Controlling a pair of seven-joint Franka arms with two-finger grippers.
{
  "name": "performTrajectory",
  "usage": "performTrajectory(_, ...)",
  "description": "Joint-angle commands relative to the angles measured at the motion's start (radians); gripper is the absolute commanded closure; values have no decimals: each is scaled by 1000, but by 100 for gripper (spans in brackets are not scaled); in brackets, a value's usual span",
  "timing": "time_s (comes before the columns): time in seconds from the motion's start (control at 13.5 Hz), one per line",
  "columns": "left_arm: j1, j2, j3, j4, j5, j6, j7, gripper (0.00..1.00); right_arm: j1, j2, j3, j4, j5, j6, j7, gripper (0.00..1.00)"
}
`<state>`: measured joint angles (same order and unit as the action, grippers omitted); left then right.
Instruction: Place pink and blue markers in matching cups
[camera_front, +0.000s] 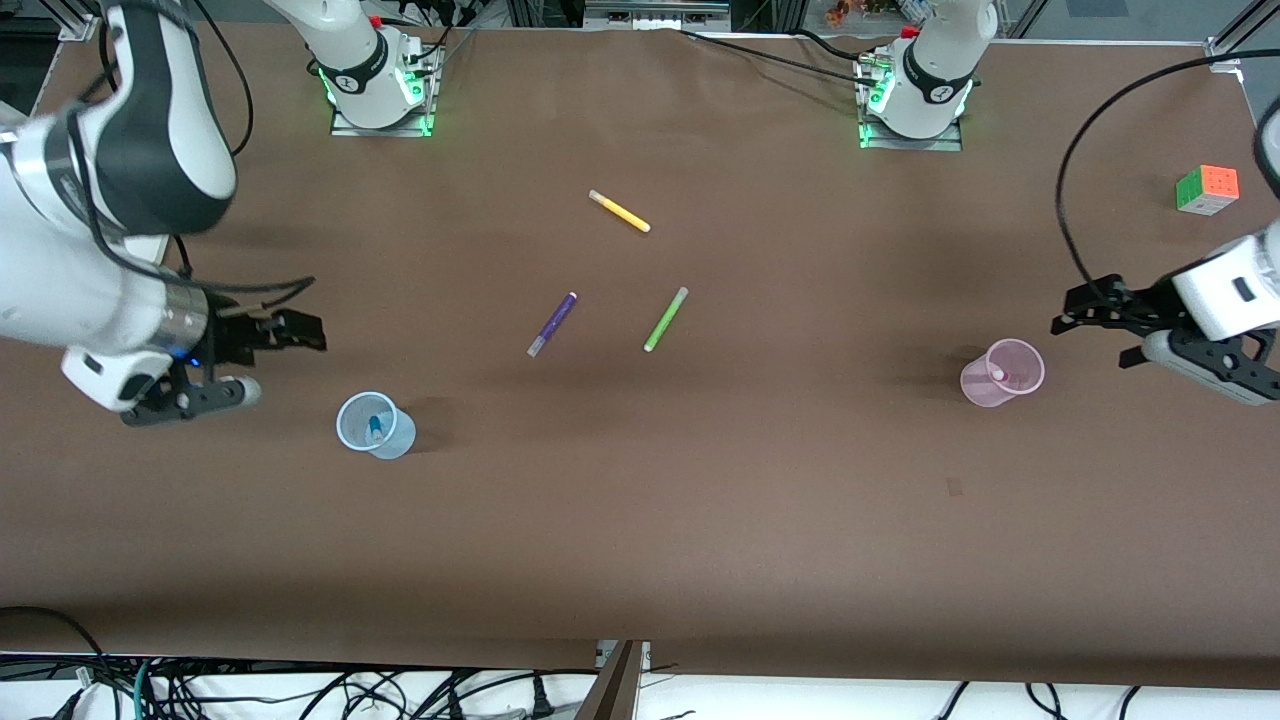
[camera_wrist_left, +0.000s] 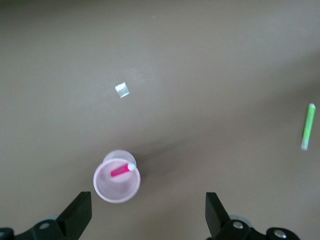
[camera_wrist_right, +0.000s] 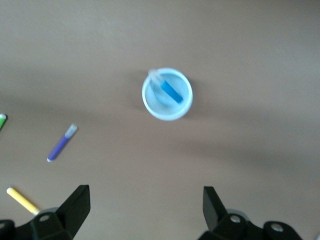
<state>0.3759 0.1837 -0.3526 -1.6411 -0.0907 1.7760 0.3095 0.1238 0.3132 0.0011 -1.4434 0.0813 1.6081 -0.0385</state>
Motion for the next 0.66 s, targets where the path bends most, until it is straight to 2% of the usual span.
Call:
performTrajectory(0.0, -2, -4, -15, 81, 67, -99, -241, 0, -16, -179, 8, -150, -24, -36, 35, 0)
performTrajectory(0.07, -24, 2, -14, 111, 66, -136, -310, 0, -38, -215, 8, -161, -41, -46, 23, 0)
performTrajectory(0.22, -64, 8, -12, 126, 68, -158, -487, 0, -59, -287, 8, -155, -128, -77, 25, 0)
performTrajectory(0.44, -109, 8, -12, 149, 97, -200, -538, 0, -70, -306, 7, -144, -130, -82, 22, 0)
performTrajectory(0.59, -103, 6, -6, 141, 106, -239, -517, 0, -70, -301, 7, -120, -124, -158, 41, 0)
